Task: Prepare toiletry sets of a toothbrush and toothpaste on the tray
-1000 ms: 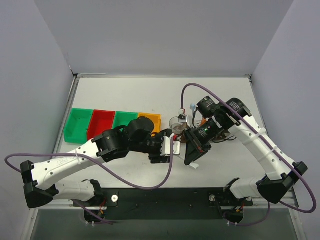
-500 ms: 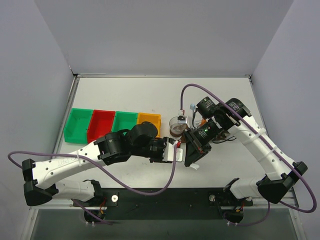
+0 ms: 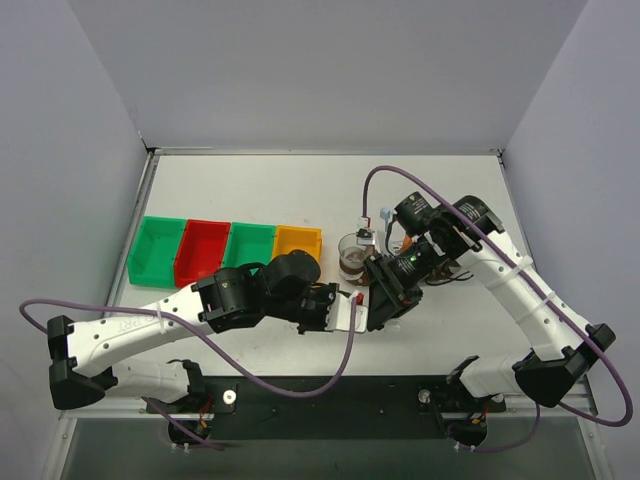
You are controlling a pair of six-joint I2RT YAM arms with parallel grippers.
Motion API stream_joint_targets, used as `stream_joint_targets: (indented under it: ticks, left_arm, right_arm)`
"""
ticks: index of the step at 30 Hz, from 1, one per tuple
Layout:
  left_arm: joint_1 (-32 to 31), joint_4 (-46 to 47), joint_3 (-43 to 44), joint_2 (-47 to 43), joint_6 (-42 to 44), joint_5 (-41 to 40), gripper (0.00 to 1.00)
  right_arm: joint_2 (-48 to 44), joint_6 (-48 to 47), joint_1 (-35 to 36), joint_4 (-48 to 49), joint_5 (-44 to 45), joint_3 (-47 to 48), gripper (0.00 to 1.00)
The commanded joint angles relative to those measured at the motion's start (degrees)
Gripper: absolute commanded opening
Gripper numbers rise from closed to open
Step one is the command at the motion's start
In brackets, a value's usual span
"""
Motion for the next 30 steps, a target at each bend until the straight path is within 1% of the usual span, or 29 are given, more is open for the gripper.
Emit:
stream_joint_targets:
  ticks: [1, 3, 4, 5, 6, 8, 9, 11, 12, 13, 15, 17, 18, 23, 24, 26, 27, 28, 30]
  left_arm:
    - [1.1, 2.0, 0.4, 0.0, -5.3, 0.9, 0.00]
    - [2.4, 1.0, 0.1, 0.2, -6.8, 4.5, 0.00]
    - [3.0, -0.3, 0.1, 0.4, -8.6, 5.8, 0.00]
    - [3.7, -0.8, 0.1, 0.6, -9.6, 9.1, 0.00]
    - [5.1, -1.4, 0.0, 0.6, -11.8, 10.5, 0.00]
    - [7.2, -3.2, 0.1, 0.9, -13.6, 14.0, 0.00]
    - [9.3, -3.7, 0.2, 0.9, -15.0, 17.1, 0.00]
    - [10.9, -5.4, 0.3, 0.8, -16.3, 19.9, 0.00]
    - [11.7, -5.9, 0.4, 0.7, -17.5, 23.0, 0.00]
    - [12.9, -6.9, 0.5, 0.8, -18.1, 24.2, 0.00]
    - [13.9, -8.9, 0.9, 1.3, -19.5, 28.6, 0.00]
    - [15.0, -9.7, 0.9, 1.8, -20.8, 31.3, 0.00]
    - [15.3, -10.1, 0.8, 1.8, -22.0, 34.2, 0.00]
    - [17.2, -10.2, 0.2, 2.6, -25.5, 41.5, 0.00]
    - [17.4, -9.7, 0.0, 2.9, -26.8, 43.8, 0.00]
    - [17.5, -8.7, -0.2, 3.3, -29.8, 45.9, 0.00]
    - [17.6, -7.0, -0.7, 3.6, -31.0, 48.4, 0.00]
    - [17.6, -5.9, -1.5, 3.5, -32.2, 49.6, 0.00]
    - [17.8, -3.3, -2.2, 3.6, -35.1, 52.2, 0.00]
  right_arm:
    - [-2.1, 1.1, -2.6, -1.7, -0.6, 0.9, 0.35]
    - [-4.2, 2.7, -5.6, 1.8, -0.3, 0.6, 0.45]
    - [-5.1, 3.0, -9.6, 3.1, -0.4, 0.4, 0.47]
    - [-5.9, 3.2, -11.4, 5.1, 0.1, 0.0, 0.48]
    - [-7.3, 3.1, -13.3, 6.0, 0.6, -0.1, 0.50]
    - [-8.7, 2.7, -17.7, 8.6, 1.2, -1.0, 0.50]
    - [-10.1, 2.8, -18.8, 9.8, 1.4, -1.5, 0.51]
    - [-12.9, 2.2, -21.4, 13.8, 1.7, -2.6, 0.51]
    - [-13.8, 1.6, -21.8, 15.4, 2.0, -4.2, 0.52]
    - [-14.7, 0.7, -22.1, 16.8, 1.4, -4.8, 0.52]
    - [-17.2, -1.1, -22.1, 20.9, 0.0, -6.3, 0.52]
    - [-19.6, -3.4, -21.9, 25.0, -1.7, -7.9, 0.52]
    - [-20.3, -4.3, -21.7, 25.8, -1.9, -8.4, 0.52]
    - [-21.7, -10.0, -19.7, 26.9, -3.0, -8.4, 0.53]
    - [-21.5, -10.2, -17.6, 26.9, -3.3, -8.4, 0.53]
    - [-21.1, -10.6, -15.1, 26.9, -3.5, -8.7, 0.53]
    - [-21.0, -10.6, -13.2, 26.9, -3.0, -8.7, 0.53]
    - [-21.0, -10.6, -10.3, 26.8, -2.2, -9.0, 0.53]
    - [-21.1, -10.6, -8.2, 26.5, -2.1, -9.4, 0.53]
